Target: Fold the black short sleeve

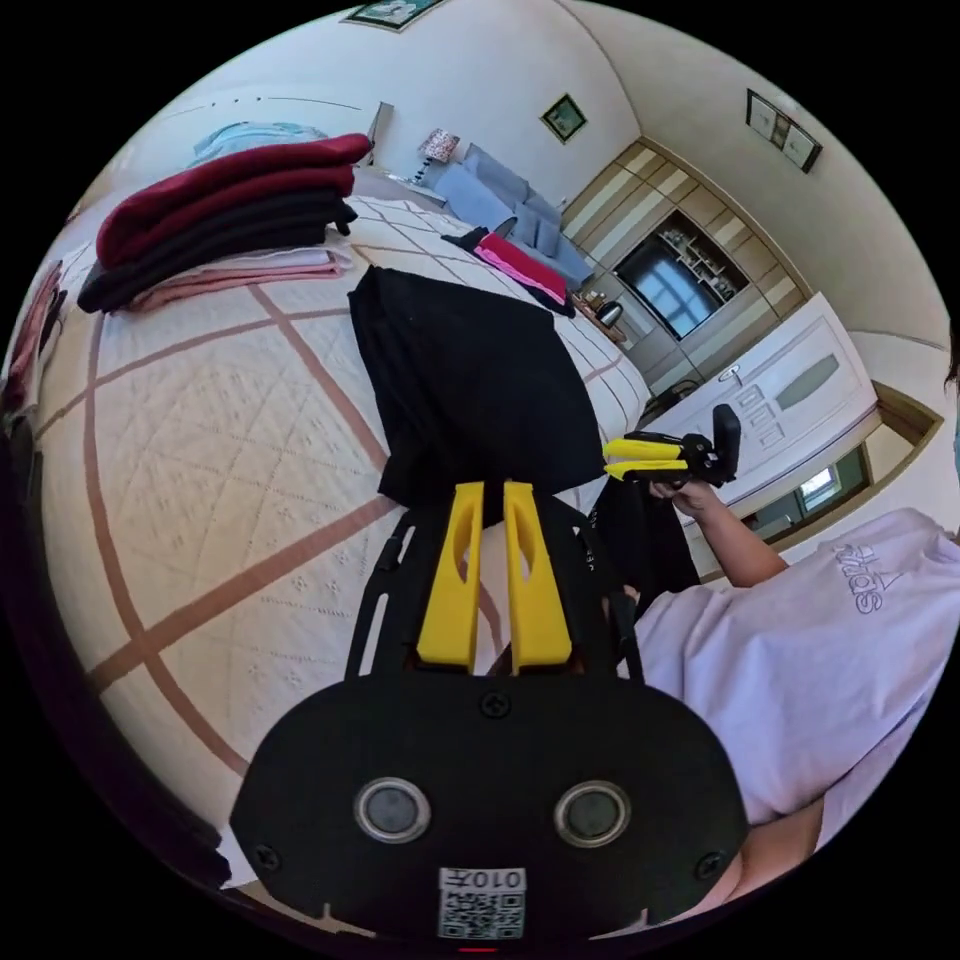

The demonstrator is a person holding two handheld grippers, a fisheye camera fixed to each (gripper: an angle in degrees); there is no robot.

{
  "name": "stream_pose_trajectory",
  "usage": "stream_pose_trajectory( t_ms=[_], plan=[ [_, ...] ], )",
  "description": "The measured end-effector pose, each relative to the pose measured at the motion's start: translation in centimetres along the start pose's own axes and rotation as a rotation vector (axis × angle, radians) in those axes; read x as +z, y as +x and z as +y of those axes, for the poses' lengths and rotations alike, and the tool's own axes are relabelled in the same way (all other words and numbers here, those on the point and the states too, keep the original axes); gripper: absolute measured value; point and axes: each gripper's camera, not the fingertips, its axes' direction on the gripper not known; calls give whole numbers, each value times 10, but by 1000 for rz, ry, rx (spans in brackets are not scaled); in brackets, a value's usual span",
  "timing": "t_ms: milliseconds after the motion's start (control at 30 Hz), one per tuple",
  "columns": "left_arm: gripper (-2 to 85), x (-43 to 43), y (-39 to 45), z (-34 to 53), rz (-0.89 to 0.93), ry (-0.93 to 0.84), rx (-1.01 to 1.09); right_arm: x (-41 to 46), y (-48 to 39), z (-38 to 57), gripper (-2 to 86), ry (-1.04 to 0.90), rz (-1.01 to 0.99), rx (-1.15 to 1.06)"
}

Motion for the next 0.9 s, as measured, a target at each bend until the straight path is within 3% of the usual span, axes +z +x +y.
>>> stream_pose_trajectory(
  t_ms=[100,167,333,567,900],
  plan=[
    [57,-9,36,22,-245,35,54,-8,-4,13,130,14,49,21],
    [66,0,82,32,-419,5,220,-5,-7,18,132,0,60,26],
    [82,66,162,49,-466,-33,566,13,-10,16,118,-24,54,53],
    [106,203,259,114,-697,-67,1004,0,12,9,40,-35,-27,102],
    [122,282,298,163,-895,123,1015,-48,81,8,33,19,-295,233]
  ],
)
